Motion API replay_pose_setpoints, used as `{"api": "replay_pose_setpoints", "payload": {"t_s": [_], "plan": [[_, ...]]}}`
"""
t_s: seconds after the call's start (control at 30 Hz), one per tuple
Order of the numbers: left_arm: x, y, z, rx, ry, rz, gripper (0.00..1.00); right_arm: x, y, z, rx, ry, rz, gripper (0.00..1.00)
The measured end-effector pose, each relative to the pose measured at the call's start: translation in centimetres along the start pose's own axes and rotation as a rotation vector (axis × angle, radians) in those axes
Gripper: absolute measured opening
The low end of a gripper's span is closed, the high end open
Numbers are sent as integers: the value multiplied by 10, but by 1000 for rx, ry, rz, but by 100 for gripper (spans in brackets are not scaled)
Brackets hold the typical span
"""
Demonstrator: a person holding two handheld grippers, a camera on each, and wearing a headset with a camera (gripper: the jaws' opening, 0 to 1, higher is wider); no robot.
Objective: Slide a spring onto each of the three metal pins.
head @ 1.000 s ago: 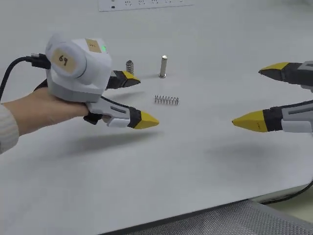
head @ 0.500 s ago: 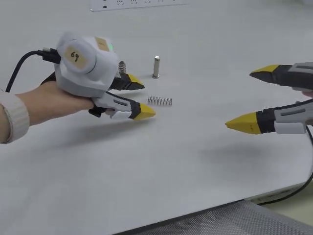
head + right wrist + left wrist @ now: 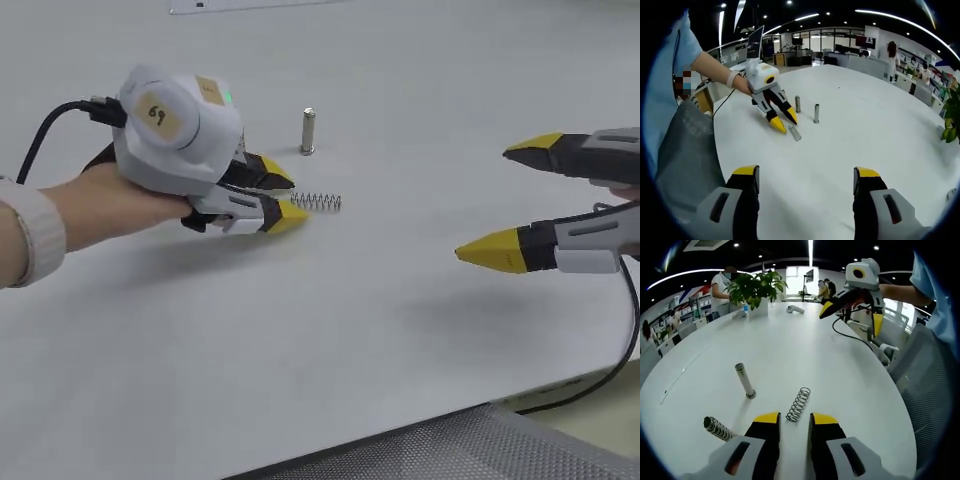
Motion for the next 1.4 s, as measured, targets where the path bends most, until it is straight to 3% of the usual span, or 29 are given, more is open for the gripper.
{"api": "replay_pose_setpoints", "payload": {"t_s": [0.47,1.4], "plan": [[2,-2,-1,-4,-13,-6,4,-2,-2,-1,-8,3,-4,74],[7,-2,5,-7,-19,12,2,-12,-1,-4,-17,25,5,72]]}}
Point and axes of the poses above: the centre of the closed fingertips' face, and the gripper's own axes: z roughly backward along the fingers, x roughly to its right, y roughly out of its top, the point moved 5 cm from there along z, roughly backward along the fingers, and after that the axes turned 3 degrees about -x, right-handed, at the moved point
